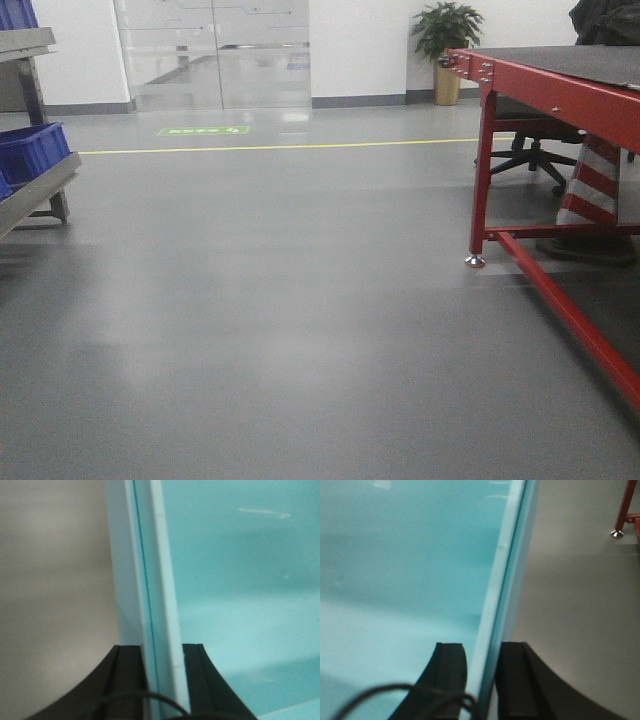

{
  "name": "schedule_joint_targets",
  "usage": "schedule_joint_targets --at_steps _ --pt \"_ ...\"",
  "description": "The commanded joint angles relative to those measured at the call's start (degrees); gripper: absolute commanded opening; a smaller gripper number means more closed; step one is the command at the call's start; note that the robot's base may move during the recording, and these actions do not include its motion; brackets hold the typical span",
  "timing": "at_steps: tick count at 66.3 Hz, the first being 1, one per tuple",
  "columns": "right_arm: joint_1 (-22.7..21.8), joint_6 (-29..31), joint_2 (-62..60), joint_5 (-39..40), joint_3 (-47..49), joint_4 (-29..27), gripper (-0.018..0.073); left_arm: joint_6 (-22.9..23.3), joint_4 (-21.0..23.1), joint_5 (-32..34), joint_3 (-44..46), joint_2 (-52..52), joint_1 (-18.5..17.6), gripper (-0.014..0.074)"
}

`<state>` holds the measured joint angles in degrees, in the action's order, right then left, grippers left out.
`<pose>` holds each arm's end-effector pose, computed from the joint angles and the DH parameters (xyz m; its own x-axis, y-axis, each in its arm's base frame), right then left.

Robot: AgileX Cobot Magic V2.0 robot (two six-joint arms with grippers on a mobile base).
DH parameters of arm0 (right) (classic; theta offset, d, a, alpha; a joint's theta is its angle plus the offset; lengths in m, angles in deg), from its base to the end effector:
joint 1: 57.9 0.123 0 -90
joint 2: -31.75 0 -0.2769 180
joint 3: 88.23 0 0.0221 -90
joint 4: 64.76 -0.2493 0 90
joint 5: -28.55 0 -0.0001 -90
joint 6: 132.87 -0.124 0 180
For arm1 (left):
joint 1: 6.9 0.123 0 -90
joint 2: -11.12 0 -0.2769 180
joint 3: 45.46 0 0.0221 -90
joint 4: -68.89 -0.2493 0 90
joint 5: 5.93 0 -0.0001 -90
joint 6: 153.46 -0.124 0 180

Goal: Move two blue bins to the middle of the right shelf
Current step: 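Turn the base toward the open floor holding the cyan bin, then drive forward across the floor with the bin clamped in both grippers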

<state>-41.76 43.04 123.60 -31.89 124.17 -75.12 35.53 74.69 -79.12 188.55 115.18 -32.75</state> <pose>0.3010 0.1073 0.4851 -0.5318 0.0113 -0.8468 -0.3242 0.9211 0.2158 0.3075 -0.1623 0.5010 -0.5776 0.0750 -0.8129 0.4069 0.8897 -0.2070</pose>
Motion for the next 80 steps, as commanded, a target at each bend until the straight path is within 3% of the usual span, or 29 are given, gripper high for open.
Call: schedule_joint_targets --at_steps 1,80 --pt "1.13 0.02 -0.36 5.66 0.65 -6.82 -0.0154 -0.01 14.48 5.77 1.08 -0.82 -1.71 -0.0111" --pt "1.13 0.02 -0.36 5.66 0.65 -6.82 -0.0154 -0.01 14.48 5.77 1.08 -0.82 -1.71 -0.0111"
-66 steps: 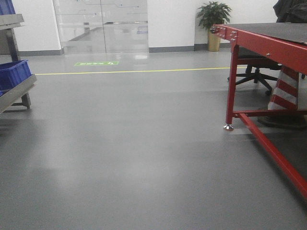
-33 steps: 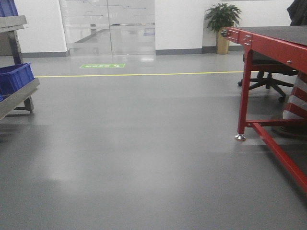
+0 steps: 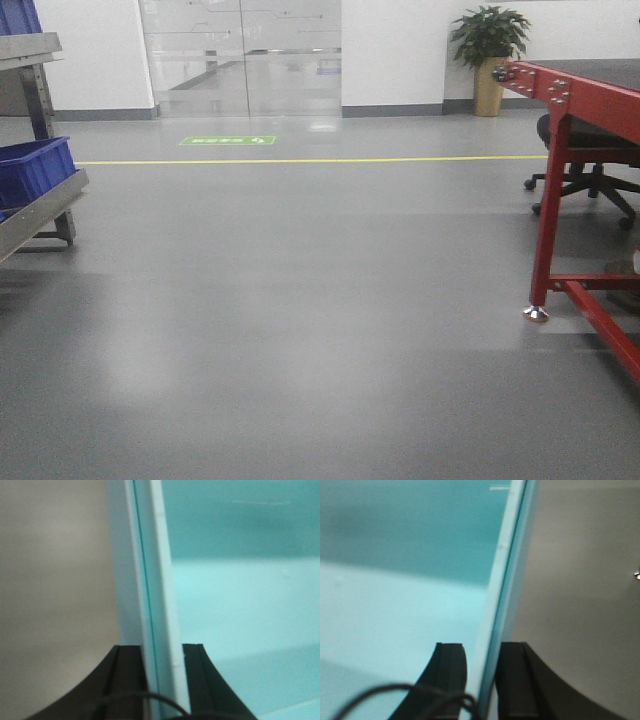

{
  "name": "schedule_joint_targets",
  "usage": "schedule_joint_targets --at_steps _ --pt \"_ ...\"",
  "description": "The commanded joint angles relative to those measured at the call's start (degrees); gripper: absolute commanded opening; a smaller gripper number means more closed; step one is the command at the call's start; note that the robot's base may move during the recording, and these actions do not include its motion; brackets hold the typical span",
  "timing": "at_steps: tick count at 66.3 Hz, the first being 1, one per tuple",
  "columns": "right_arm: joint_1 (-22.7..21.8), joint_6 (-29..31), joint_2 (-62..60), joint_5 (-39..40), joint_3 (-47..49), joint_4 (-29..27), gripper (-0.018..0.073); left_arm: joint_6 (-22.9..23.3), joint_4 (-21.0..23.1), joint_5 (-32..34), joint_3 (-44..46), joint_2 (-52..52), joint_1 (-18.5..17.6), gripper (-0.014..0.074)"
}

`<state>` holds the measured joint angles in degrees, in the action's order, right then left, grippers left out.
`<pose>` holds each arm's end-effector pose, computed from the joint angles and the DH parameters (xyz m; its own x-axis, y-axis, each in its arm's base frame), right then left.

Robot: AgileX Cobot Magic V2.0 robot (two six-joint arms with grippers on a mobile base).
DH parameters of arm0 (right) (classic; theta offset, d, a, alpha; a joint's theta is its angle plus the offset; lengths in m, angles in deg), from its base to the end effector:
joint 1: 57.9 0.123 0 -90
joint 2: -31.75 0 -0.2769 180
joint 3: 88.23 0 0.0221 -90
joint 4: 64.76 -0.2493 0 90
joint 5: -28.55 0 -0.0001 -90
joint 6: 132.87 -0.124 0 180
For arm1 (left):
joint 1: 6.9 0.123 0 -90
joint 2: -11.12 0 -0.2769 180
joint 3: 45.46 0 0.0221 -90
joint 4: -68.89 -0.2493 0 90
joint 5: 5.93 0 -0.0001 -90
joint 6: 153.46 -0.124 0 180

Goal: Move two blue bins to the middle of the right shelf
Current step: 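Drive forward across the floor with the bin clamped in both grippers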

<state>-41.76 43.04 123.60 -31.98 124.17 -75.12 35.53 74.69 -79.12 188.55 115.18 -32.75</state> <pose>0.3009 0.1073 0.4850 -0.5330 0.0107 -0.8461 -0.3241 0.9211 0.2158 0.3075 -0.1623 0.5010 -0.5776 0.0750 -0.8129 0.4069 0.8897 -0.2070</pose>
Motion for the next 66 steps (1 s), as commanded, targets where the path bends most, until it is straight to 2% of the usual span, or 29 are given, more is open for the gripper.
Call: schedule_joint_targets --at_steps 1,66 --pt "1.13 0.02 -0.36 5.75 0.65 -6.82 -0.0154 -0.01 14.48 5.77 1.08 -0.82 -1.71 -0.0111" --pt "1.13 0.02 -0.36 5.75 0.65 -6.82 -0.0154 -0.01 14.39 5.77 1.08 -0.82 -1.71 -0.0111"
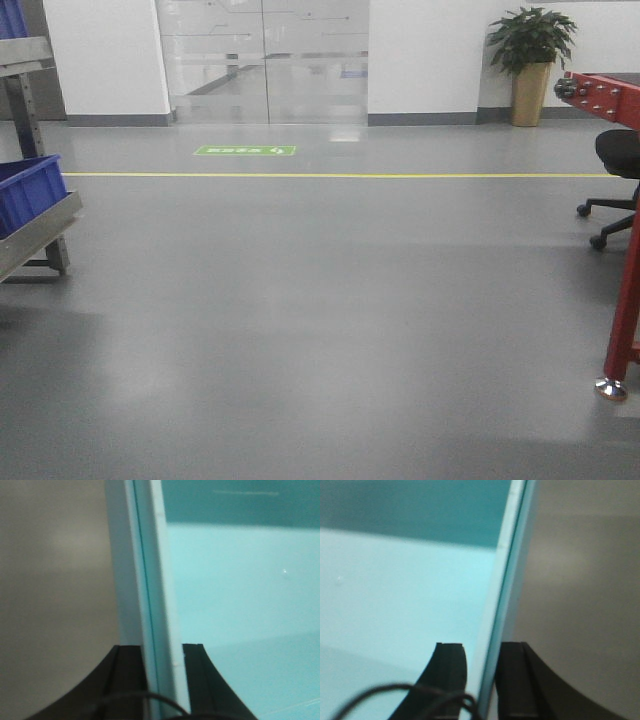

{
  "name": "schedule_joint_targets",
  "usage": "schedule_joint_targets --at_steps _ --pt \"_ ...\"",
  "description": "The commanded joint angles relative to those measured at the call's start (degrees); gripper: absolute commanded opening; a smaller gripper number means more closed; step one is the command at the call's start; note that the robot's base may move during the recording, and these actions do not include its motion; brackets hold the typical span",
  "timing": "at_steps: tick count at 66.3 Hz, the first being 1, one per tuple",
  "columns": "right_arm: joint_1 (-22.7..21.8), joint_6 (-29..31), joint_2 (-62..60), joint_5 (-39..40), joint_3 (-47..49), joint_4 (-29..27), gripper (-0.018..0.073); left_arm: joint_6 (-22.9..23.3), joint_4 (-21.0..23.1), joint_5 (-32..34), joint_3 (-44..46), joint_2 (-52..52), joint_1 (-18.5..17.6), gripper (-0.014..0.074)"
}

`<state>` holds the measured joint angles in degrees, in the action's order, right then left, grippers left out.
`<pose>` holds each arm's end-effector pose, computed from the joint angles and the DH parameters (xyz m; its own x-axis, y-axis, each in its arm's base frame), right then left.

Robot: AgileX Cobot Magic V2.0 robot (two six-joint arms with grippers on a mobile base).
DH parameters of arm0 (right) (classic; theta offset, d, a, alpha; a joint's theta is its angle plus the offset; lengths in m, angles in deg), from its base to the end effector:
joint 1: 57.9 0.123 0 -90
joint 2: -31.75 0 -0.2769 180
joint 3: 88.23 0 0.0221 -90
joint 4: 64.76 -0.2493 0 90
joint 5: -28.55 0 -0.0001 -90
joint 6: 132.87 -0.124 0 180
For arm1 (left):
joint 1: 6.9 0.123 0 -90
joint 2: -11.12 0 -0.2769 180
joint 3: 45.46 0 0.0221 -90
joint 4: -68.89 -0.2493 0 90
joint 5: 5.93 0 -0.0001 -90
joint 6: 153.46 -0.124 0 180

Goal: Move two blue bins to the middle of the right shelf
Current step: 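Drive forward across the floor with the bin clamped in both grippers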

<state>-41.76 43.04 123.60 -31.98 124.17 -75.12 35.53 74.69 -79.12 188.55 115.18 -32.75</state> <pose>0.3009 0.1073 0.4850 -0.5330 0.0107 -0.8461 -0.3241 0.9211 0.2158 0.3075 -0.1623 0.5010 -0.5776 0.0750 -0.8129 0.4069 0.8897 -0.2070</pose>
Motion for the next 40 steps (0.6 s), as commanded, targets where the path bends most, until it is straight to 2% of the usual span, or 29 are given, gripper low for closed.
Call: schedule_joint_targets --at_steps 1,40 --pt "1.13 0.02 -0.36 5.75 0.65 -6.82 -0.0154 -0.01 14.39 5.77 1.08 -0.82 -1.71 -0.0111" --pt "1.13 0.02 -0.36 5.75 0.65 -6.82 -0.0154 -0.01 14.39 5.77 1.08 -0.82 -1.71 -0.0111"
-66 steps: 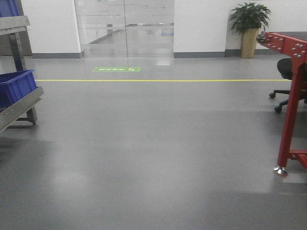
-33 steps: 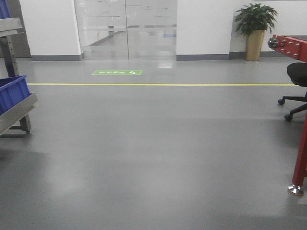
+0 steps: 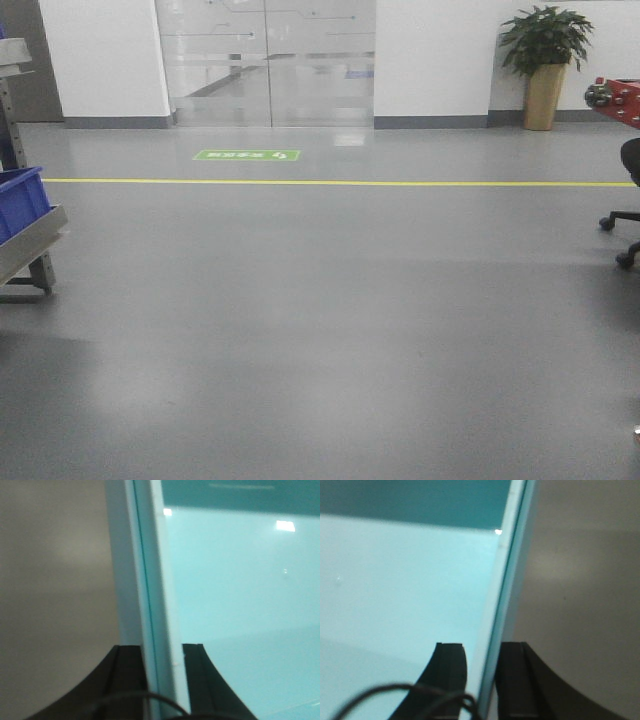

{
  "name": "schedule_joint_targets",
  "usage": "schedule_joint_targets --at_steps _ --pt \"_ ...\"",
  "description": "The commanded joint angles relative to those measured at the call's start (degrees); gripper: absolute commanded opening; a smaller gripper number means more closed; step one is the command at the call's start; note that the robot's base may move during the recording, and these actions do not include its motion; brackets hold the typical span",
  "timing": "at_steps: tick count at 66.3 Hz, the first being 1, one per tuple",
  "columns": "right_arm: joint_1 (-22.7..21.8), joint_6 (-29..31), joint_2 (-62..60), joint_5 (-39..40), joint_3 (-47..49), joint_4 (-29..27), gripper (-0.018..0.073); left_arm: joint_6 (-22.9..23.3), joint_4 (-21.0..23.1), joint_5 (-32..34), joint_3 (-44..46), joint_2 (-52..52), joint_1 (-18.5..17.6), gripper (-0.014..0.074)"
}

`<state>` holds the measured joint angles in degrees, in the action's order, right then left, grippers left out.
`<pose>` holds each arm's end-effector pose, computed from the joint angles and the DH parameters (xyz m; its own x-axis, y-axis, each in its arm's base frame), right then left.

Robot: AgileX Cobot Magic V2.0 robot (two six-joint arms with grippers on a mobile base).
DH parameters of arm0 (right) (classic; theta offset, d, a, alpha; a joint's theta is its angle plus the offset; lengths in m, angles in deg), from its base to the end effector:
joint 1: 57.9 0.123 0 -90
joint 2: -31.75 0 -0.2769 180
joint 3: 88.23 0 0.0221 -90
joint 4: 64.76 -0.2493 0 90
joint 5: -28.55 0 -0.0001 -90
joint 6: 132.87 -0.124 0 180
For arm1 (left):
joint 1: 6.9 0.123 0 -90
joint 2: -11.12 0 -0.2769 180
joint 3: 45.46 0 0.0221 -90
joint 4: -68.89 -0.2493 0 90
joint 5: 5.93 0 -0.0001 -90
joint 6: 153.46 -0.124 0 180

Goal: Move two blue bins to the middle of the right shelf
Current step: 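Drive forward across the floor with the bin clamped in both grippers, then turn and drive up to the shelf holding the red bag bin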

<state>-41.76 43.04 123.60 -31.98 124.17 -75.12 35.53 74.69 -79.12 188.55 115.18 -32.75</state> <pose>0.3009 0.1073 0.4850 -0.5330 0.0107 -0.8461 -0.3241 0.9211 0.2158 0.3075 -0.1623 0.5010 -0.5776 0.0750 -0.8129 0.4069 0.8897 -0.2070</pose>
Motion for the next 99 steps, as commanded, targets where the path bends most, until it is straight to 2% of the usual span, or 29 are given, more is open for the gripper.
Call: schedule_joint_targets --at_steps 1,49,80,99 --pt "1.13 0.02 -0.36 5.75 0.65 -6.82 -0.0154 -0.01 14.39 5.77 1.08 -0.82 -1.71 -0.0111" --pt "1.13 0.02 -0.36 5.75 0.65 -6.82 -0.0154 -0.01 14.39 5.77 1.08 -0.82 -1.71 -0.0111" --pt "1.13 0.02 -0.36 5.75 0.65 -6.82 -0.0154 -0.01 14.41 10.22 1.08 -0.82 -1.71 -0.0111" --pt "1.13 0.02 -0.36 5.75 0.65 -6.82 -0.0154 -0.01 14.41 10.22 1.08 -0.82 -1.71 -0.0111"
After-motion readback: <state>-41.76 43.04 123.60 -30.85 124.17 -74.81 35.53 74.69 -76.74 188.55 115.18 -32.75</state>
